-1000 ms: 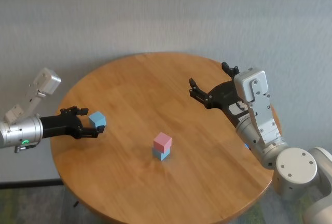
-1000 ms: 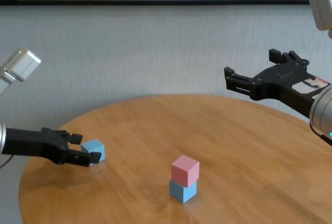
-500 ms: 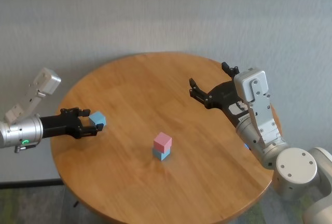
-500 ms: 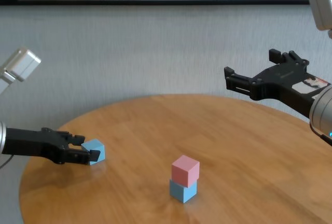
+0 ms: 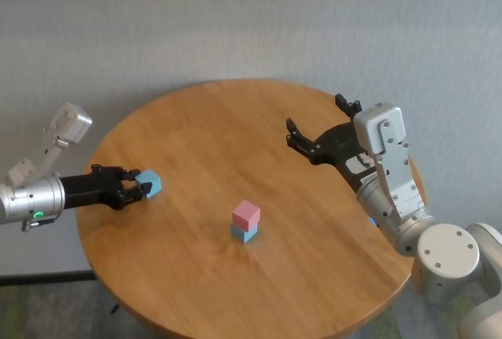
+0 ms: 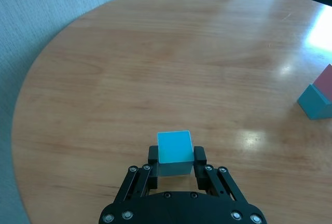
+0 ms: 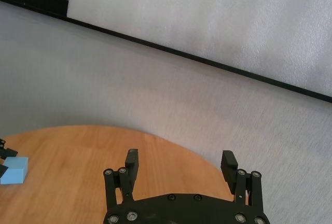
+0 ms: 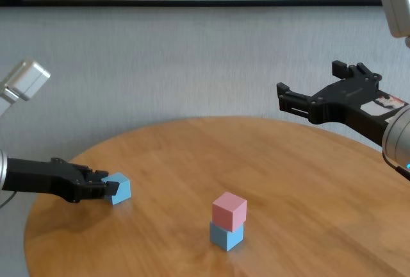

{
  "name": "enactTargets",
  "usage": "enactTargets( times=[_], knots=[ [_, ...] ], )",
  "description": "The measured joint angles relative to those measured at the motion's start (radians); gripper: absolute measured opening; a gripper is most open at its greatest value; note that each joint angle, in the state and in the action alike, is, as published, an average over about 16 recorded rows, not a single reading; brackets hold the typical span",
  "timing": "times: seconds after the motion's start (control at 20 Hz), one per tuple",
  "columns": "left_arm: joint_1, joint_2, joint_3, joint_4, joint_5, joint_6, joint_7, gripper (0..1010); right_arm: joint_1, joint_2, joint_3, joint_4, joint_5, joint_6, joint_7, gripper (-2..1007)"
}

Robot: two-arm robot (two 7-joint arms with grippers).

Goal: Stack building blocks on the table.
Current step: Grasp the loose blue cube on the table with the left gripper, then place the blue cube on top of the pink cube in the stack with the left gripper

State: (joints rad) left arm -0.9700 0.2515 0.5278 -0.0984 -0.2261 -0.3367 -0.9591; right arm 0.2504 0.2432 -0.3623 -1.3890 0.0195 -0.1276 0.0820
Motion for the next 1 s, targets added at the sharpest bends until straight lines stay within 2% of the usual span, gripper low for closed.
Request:
enactTargets(
  times=[0.35, 0.55, 0.8, 1.0],
  knots=[
    [0.001, 0.001, 0.000, -0.003, 0.000, 0.001, 0.001, 402, 0.000, 0.000, 0.000, 0.000, 0.000, 0.000, 0.000, 1005],
    [0.016, 0.010, 0.001, -0.035, -0.004, 0.015, 0.008, 395, 0.000, 0.000, 0.000, 0.000, 0.000, 0.000, 0.000, 1005],
    [0.054, 0.035, -0.002, -0.123, -0.010, 0.049, 0.026, 395, 0.000, 0.000, 0.000, 0.000, 0.000, 0.000, 0.000, 1005],
    [0.098, 0.063, -0.010, -0.227, -0.016, 0.086, 0.043, 394, 0.000, 0.000, 0.000, 0.000, 0.000, 0.000, 0.000, 1005]
  ],
)
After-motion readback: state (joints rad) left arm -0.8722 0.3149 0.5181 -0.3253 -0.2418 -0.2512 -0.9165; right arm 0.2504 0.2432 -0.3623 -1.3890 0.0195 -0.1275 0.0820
